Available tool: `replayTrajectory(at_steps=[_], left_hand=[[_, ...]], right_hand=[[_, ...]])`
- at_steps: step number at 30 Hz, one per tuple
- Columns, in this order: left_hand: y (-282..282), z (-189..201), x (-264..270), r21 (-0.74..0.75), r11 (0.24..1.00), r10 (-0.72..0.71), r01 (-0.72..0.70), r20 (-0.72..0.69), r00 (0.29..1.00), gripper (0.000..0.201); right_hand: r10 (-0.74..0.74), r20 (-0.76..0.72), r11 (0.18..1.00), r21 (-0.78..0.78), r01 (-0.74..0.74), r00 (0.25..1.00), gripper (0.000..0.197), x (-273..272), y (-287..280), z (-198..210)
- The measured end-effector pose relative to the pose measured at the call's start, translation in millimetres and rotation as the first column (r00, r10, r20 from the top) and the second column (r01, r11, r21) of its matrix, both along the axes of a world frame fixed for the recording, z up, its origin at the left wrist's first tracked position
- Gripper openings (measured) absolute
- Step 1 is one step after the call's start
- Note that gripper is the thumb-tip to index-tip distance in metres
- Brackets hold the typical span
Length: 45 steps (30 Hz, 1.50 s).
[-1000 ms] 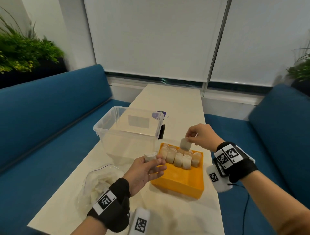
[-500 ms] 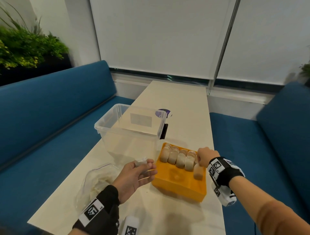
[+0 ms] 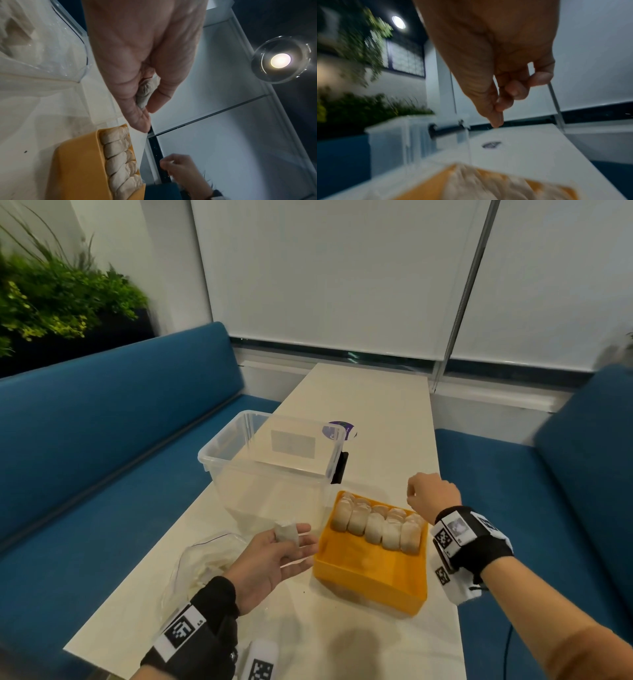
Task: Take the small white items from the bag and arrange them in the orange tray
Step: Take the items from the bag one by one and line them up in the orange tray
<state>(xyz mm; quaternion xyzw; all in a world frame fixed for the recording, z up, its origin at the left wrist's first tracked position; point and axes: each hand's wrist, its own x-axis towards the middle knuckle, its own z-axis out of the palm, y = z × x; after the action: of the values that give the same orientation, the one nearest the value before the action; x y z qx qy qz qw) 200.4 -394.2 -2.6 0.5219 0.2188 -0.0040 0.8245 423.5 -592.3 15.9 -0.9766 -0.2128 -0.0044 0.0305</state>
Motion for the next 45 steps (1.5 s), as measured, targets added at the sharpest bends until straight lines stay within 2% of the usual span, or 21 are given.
replayTrajectory(at_steps=[3, 6, 9, 11, 14, 18, 22, 29, 33, 36, 40, 45], left_hand=[[-3.1, 7.7, 4.7, -0.016, 0.998, -0.052, 0.053, 0.012, 0.999, 0.037], [-8.3, 18.4, 9.3, -0.021, 0.993, -0.112, 0.113, 0.033, 0.993, 0.044], [-14.1, 28.3, 12.1, -0.025, 0.982, -0.184, 0.186, 0.067, 0.981, 0.049], [-16.7, 33.7, 12.1, -0.007, 0.975, -0.219, 0.220, 0.082, 0.972, 0.046], [-18.8, 40.3, 10.4, 0.011, 0.970, -0.242, 0.242, 0.094, 0.966, 0.037], [-17.8, 44.9, 6.3, -0.005, 0.971, -0.236, 0.238, 0.112, 0.965, 0.033], [-16.5, 44.2, 4.4, -0.019, 0.987, -0.154, 0.158, 0.142, 0.978, 0.026], [-18.0, 37.8, 7.2, 0.137, 0.990, -0.063, 0.039, 0.180, 0.982, 0.019], [-16.3, 35.2, 8.7, 0.201, 0.980, -0.042, 0.005, 0.181, 0.983, 0.018], [-12.0, 32.4, 9.2, 0.213, 0.977, -0.007, -0.025, 0.152, 0.988, 0.018], [0.2, 25.3, 4.6, 0.283, 0.957, 0.034, -0.059, 0.091, 0.995, 0.023], [19.6, 14.5, -9.4, 0.323, 0.941, 0.091, -0.100, 0.041, 0.995, 0.018]], right_hand=[[0.128, -0.020, 0.971, 0.207, -0.121, 0.992, 0.017, -25.1, 9.9, 31.8], [0.329, -0.045, 0.879, 0.381, -0.288, 0.943, 0.015, -61.4, 22.7, 59.3], [0.508, -0.070, 0.786, 0.444, -0.429, 0.858, 0.022, -94.9, 36.5, 74.1], [0.577, -0.130, 0.757, 0.456, -0.468, 0.806, 0.032, -108.0, 44.4, 75.8], [0.613, -0.176, 0.725, 0.513, -0.459, 0.770, 0.028, -114.6, 50.0, 74.3], [0.572, -0.144, 0.681, 0.631, -0.371, 0.807, 0.014, -109.1, 49.1, 77.1], [0.537, -0.160, 0.651, 0.703, -0.286, 0.828, 0.018, -103.5, 42.0, 78.8], [0.535, -0.168, 0.665, 0.688, -0.290, 0.828, 0.031, -105.2, 37.1, 76.2], [0.507, -0.053, 0.647, 0.683, -0.339, 0.861, 0.017, -100.3, 39.2, 74.0], [0.475, -0.041, 0.655, 0.683, -0.322, 0.879, 0.014, -90.2, 42.0, 73.5], [0.409, -0.071, 0.737, 0.613, -0.283, 0.910, 0.012, -65.6, 47.7, 64.5], [0.267, -0.154, 0.904, 0.382, -0.192, 0.951, 0.016, -30.9, 60.3, 21.6]])
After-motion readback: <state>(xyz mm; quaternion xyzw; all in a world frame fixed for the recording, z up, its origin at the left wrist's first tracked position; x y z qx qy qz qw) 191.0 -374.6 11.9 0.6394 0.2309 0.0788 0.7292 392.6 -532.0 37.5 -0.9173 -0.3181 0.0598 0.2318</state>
